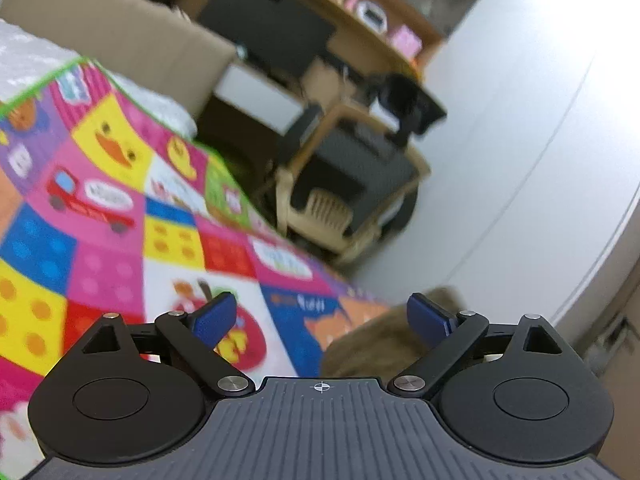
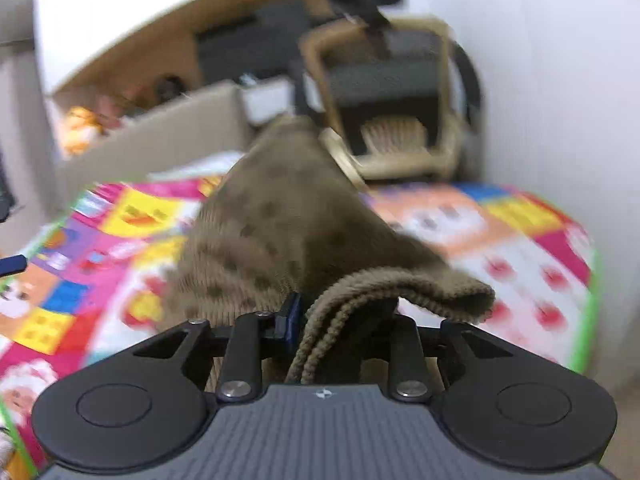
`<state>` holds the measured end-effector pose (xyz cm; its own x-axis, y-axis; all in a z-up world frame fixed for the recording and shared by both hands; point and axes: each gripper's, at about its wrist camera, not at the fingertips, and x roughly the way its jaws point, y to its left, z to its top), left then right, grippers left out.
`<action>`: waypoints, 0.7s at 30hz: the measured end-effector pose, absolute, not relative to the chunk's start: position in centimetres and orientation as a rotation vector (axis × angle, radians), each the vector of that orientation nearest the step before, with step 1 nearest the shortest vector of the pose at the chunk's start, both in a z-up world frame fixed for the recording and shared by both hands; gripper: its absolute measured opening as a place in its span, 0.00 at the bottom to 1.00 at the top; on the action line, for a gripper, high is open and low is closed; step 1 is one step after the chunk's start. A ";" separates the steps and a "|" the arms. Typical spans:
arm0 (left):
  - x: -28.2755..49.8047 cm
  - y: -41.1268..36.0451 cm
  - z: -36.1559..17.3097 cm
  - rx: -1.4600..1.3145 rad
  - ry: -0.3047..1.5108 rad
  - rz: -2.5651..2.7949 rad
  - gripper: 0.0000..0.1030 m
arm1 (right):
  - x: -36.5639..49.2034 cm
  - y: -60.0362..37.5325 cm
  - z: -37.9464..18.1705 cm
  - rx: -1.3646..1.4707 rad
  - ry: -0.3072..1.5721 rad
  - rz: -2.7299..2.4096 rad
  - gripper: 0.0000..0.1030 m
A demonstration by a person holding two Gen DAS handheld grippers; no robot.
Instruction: Fold clothes
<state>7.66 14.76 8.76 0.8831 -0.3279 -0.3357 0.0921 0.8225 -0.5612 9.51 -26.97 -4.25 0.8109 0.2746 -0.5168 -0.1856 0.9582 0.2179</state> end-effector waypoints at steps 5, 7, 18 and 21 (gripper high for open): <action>12.4 9.7 5.2 -0.491 0.633 -0.320 0.94 | 8.8 -28.9 -5.9 0.128 0.606 0.277 0.32; 14.1 8.2 4.2 -0.447 0.688 -0.365 0.94 | 8.4 -29.4 -5.3 0.097 0.581 0.273 0.47; 19.7 3.6 2.3 -0.288 0.697 -0.407 0.94 | 8.7 -30.8 4.1 0.021 0.249 0.267 0.86; 21.3 3.2 2.3 -0.273 0.694 -0.421 0.94 | 13.9 -28.6 3.7 0.030 0.355 0.365 0.82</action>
<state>21.29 3.24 2.30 0.6905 -0.4604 -0.5579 0.2823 0.8817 -0.3781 13.87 -28.60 3.72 0.8733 0.3547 -0.3339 -0.3441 0.9344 0.0925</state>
